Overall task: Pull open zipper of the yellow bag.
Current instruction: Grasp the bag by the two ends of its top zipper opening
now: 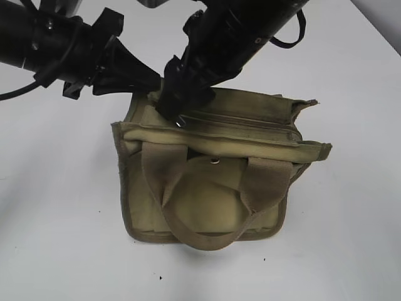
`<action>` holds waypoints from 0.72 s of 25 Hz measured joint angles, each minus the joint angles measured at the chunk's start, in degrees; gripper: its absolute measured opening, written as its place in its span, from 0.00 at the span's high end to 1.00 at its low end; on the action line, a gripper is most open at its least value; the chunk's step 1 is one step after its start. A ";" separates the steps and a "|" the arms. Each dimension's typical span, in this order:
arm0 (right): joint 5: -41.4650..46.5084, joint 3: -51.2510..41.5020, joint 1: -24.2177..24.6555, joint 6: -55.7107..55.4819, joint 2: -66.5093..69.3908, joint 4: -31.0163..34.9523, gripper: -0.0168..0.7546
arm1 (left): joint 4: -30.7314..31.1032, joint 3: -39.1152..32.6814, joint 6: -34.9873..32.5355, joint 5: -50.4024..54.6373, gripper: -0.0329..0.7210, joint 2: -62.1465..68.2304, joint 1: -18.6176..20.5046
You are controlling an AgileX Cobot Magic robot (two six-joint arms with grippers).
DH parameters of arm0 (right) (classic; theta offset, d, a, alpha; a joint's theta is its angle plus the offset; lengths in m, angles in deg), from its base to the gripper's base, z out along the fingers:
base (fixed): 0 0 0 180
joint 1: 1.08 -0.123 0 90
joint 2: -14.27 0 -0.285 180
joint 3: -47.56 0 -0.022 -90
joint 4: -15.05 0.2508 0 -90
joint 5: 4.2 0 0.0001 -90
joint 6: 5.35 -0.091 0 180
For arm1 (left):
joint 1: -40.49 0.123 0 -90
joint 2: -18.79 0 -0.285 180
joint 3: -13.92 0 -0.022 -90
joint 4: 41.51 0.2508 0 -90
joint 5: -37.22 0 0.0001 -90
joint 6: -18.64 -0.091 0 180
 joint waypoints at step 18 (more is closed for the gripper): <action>2.75 0.10 0.00 -3.76 2.32 -0.48 0.88 | -2.64 -0.11 0.00 0.91 0.95 0.12 0.00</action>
